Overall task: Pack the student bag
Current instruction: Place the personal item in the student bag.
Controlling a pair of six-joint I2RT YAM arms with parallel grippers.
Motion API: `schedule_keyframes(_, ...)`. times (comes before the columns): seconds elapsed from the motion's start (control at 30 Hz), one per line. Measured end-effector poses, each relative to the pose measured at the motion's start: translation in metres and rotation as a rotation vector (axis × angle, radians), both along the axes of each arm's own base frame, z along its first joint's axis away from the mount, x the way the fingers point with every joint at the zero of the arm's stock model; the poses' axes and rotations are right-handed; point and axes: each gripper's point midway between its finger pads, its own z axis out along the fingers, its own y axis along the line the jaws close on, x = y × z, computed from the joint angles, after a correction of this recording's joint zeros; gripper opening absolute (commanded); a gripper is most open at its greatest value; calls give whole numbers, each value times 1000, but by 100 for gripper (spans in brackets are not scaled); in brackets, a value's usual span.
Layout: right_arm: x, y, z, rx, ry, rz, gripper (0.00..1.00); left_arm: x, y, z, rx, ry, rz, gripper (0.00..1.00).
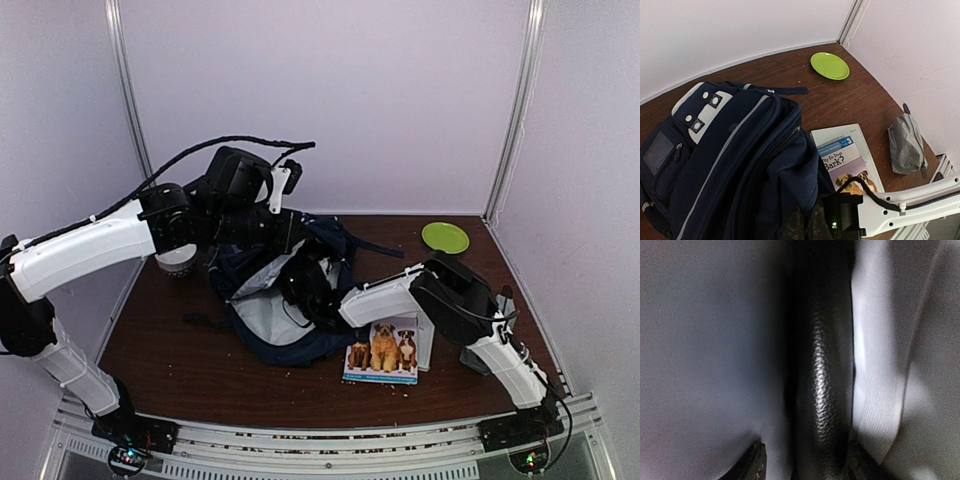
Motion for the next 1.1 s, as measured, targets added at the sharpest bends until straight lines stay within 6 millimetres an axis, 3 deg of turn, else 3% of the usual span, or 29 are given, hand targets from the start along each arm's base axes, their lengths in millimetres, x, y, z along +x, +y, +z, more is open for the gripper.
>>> schedule_keyframes(0.3,-20,-7,33,-37,-33,143,61,27,14,12,-64,-13,60,0)
schedule_keyframes(0.47,-40,-16,57,-31,-54,220,69,34,21,17,-74,-22,82,0)
schedule_keyframes(0.77,-84,-20,91,-194,-60,436,69,39,39,22,-89,-51,128,0)
schedule_keyframes(0.93,-123,-53,101,-334,-58,513,68,36,44,21,-79,-71,130,0)
schedule_keyframes(1.1,-142,-112,127,-496,-95,481,70,32,59,14,-37,-101,142,0)
